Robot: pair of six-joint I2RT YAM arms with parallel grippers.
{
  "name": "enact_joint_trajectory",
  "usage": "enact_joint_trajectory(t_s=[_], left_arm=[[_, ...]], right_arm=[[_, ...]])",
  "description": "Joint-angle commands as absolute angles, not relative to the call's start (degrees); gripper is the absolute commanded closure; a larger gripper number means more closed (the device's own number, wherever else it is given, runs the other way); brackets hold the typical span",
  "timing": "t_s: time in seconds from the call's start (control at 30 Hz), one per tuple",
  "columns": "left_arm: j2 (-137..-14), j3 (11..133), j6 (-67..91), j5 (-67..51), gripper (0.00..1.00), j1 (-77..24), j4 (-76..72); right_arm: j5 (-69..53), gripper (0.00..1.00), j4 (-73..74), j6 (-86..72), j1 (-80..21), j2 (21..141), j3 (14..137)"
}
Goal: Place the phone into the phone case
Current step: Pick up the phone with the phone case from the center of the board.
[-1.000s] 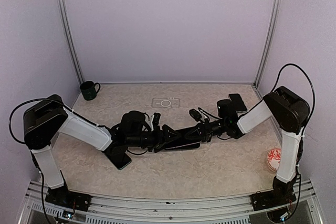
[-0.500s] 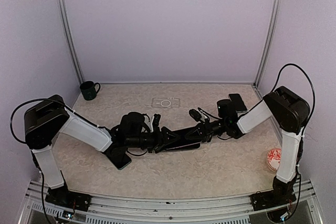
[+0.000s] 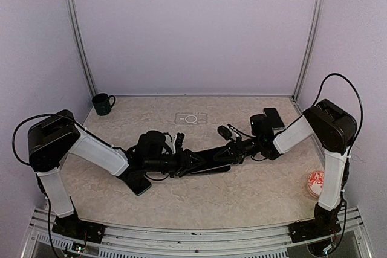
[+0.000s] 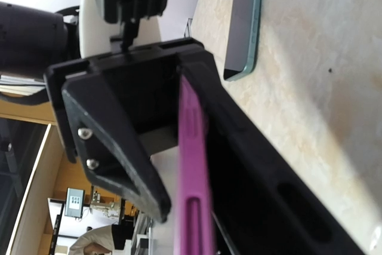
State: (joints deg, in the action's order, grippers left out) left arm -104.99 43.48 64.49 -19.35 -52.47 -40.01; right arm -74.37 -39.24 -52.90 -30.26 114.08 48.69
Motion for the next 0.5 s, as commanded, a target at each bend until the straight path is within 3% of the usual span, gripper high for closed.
enact_joint_trajectory(t_s=[0.0, 0.2, 0.47], left_arm=[[-103.85, 44.73, 63.68, -23.42, 0.57, -53.44, -51.33], [-103.88, 44.72, 63.70, -23.99, 0.63, -53.41, -52.44], [-104.10, 44.71, 63.90, -24.76, 0.68, -53.41, -53.58]], right_arm=[[-72.20, 1.00, -38.08, -52.47, -31.36, 112.94, 49.00], [-72.07, 1.00, -37.19, -52.13, -31.35, 112.72, 49.41], [-71.51, 0.92, -33.15, -49.87, -31.38, 112.83, 50.44]])
